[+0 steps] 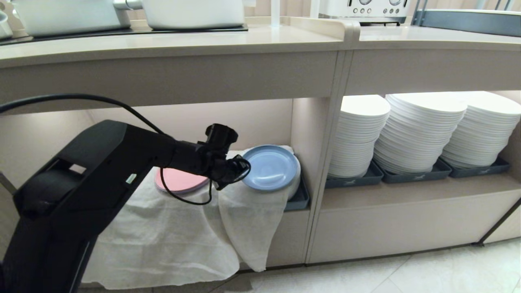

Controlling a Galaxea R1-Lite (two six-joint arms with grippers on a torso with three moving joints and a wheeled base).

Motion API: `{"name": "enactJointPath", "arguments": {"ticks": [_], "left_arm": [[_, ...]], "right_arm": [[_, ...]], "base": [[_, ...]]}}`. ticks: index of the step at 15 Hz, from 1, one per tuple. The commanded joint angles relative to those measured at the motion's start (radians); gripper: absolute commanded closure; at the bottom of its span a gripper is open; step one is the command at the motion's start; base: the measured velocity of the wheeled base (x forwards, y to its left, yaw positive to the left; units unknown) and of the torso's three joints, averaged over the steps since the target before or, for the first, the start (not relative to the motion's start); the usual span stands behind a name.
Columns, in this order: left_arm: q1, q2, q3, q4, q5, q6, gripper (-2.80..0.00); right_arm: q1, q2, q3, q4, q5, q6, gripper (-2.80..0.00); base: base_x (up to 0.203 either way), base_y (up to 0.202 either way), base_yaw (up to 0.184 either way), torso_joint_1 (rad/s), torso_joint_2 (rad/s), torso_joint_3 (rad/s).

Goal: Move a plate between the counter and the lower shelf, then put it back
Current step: Put the plate in the cupboard

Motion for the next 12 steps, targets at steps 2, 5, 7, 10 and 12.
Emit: {"name": "enactJointPath", "arguments": {"ticks": [2, 5, 7, 10, 12], "left_arm": [[0.0, 0.03, -0.029, 0.009, 0.0, -0.005, 0.0], [-0.002, 0.046, -0.056, 0.033, 0.001, -0.006, 0.0], [-0.001, 0.048, -0.056, 0.034, 0.003, -0.006, 0.0], [0.0, 0.055, -0.069, 0.037, 0.005, -0.004, 0.0], [0.0, 0.066, -0.107, 0.06, 0.005, -0.004, 0.0]], "right_arm": [[0.0, 0.0, 0.0, 0.0, -0.001, 0.0, 0.0], [-0.001, 0.0, 0.0, 0.0, -0.001, 0.0, 0.0], [0.0, 0.0, 0.0, 0.0, -0.001, 0.0, 0.0], [-0.001, 0.0, 0.0, 0.0, -0.001, 0.0, 0.0], [-0.001, 0.0, 0.0, 0.0, -0.001, 0.0, 0.0]], "base": [[0.0, 0.0, 0.0, 0.0, 0.0, 0.0], [0.0, 0.0, 0.0, 0.0, 0.0, 0.0], [0.0, 0.0, 0.0, 0.0, 0.0, 0.0], [0.0, 0.0, 0.0, 0.0, 0.0, 0.0], [0.0, 0.0, 0.0, 0.0, 0.0, 0.0]]}}
